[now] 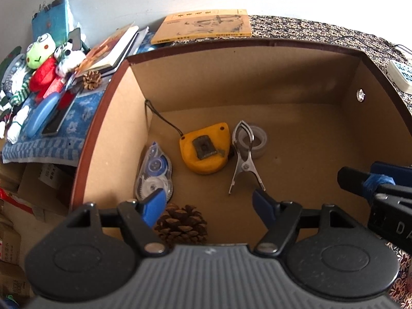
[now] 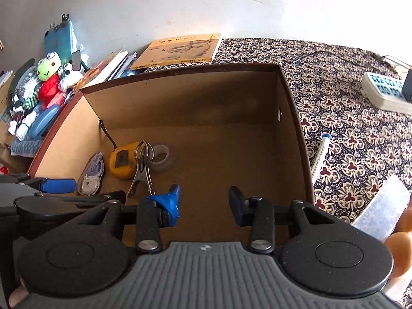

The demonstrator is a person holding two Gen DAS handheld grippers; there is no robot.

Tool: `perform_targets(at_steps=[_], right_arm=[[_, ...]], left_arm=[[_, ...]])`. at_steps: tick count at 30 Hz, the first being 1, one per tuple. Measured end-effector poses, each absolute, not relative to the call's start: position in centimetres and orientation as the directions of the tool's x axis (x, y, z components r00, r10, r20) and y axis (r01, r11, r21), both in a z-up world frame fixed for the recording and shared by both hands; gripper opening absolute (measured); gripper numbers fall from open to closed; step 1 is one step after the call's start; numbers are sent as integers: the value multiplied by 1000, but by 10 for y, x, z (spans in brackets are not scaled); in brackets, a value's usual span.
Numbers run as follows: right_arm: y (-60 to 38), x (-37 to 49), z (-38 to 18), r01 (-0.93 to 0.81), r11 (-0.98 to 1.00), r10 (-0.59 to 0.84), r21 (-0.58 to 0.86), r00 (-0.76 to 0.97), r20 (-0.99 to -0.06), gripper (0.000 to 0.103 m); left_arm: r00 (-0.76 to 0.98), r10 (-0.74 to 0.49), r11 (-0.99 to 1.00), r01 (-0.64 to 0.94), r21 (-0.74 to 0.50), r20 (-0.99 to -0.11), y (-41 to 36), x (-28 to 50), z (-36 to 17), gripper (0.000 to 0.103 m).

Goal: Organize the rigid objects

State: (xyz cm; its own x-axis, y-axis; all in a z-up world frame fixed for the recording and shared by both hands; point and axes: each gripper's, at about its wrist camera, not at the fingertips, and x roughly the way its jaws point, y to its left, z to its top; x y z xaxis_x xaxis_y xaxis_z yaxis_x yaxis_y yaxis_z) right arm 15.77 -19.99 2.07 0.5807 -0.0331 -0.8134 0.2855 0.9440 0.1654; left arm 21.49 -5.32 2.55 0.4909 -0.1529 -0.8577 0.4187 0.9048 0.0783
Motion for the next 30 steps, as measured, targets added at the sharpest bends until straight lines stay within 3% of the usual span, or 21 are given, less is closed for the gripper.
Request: perform_targets(at_steps=[8,17,30], right_arm=[[-194,153,15,257,957,-55,137,621,-782,25],[-205,140,40,232,952,-20,199,697,-717,25],[-225,119,63,68,953,153,296,732,-664,26]], left_arm=[[518,-173,904,420,74,-838,-50,213,25,75],[605,-179,907,406,108,-776,-52,199,62,75],[649,-60,922,327,207,-759,-68,168,94,75]])
